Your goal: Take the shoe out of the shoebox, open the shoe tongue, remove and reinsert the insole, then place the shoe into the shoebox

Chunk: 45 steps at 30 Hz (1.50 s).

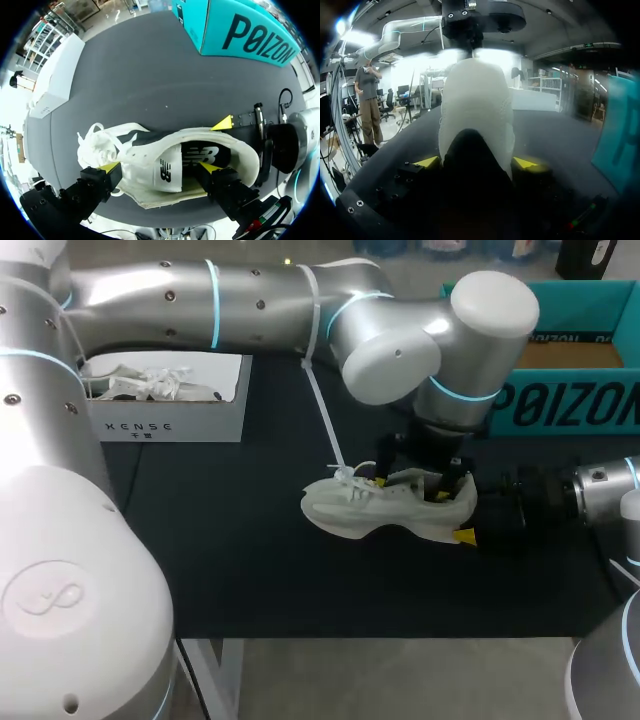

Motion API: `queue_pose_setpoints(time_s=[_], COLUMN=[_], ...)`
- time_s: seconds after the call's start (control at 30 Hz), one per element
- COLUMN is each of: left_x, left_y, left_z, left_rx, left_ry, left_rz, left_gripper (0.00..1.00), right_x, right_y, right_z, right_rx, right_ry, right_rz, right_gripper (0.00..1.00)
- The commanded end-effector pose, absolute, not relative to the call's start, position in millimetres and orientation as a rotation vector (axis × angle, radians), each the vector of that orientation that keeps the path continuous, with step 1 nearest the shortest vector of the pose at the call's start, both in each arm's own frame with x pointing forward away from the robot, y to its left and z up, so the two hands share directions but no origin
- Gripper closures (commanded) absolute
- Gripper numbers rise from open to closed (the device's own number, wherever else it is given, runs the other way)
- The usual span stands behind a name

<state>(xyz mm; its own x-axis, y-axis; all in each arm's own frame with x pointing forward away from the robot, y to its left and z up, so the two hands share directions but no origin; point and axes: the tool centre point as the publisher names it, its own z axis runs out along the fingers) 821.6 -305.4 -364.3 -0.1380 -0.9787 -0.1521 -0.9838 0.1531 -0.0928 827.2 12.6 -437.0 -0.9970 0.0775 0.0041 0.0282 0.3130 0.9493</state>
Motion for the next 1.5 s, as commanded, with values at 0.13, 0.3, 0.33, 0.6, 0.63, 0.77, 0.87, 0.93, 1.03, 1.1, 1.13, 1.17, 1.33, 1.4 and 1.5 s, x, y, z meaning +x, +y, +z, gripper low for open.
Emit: queue_pose_setpoints(time_s=[0.13,0.3,0.33,0.6,0.63,0.77,0.87,0.93,1.03,1.1,1.13,1.17,1.33,1.4,1.5], left_x=[825,828,828,828,828,829,829,829,828,828,828,829,829,831,834], left_y=[-314,-314,-314,-306,-305,-301,-299,-297,-294,-292,-291,-290,-283,-278,-269], left_z=[-378,-386,-386,-390,-390,-386,-385,-384,-382,-381,-380,-379,-370,-367,-360], left_rx=[-1.928,-1.930,-1.930,-1.941,-1.945,-1.950,-1.954,-1.958,-1.960,-1.963,-1.965,-1.966,-1.974,-1.984,-2.009], left_ry=[2.217,2.188,2.182,2.150,2.144,2.136,2.127,2.118,2.110,2.104,2.100,2.096,2.072,2.058,2.033], left_rz=[0.084,0.110,0.114,0.154,0.154,0.152,0.152,0.151,0.153,0.153,0.151,0.150,0.127,0.117,0.098], left_gripper=[0.00,0.00,0.00,0.00,0.00,0.55,1.00,1.00,1.00,1.00,1.00,1.00,1.00,1.00,1.00], right_x=[827,827,827,827,827,827,827,827,827,827,827,827,827,827,827], right_y=[15,15,15,15,15,15,15,15,15,15,15,15,15,15,15], right_z=[-442,-442,-442,-442,-442,-442,-442,-442,-442,-442,-442,-442,-442,-442,-442], right_rx=[0.103,0.103,0.103,0.103,0.103,0.103,0.103,0.103,0.103,0.103,0.103,0.103,0.103,0.103,0.103], right_ry=[2.514,2.514,2.514,2.514,2.514,2.514,2.514,2.514,2.514,2.514,2.514,2.514,2.514,2.514,2.514], right_rz=[1.811,1.811,1.811,1.811,1.811,1.811,1.811,1.811,1.811,1.811,1.811,1.811,1.811,1.811,1.811], right_gripper=[1.00,1.00,1.00,1.00,1.00,1.00,1.00,1.00,1.00,1.00,1.00,1.00,1.00,1.00,1.00])
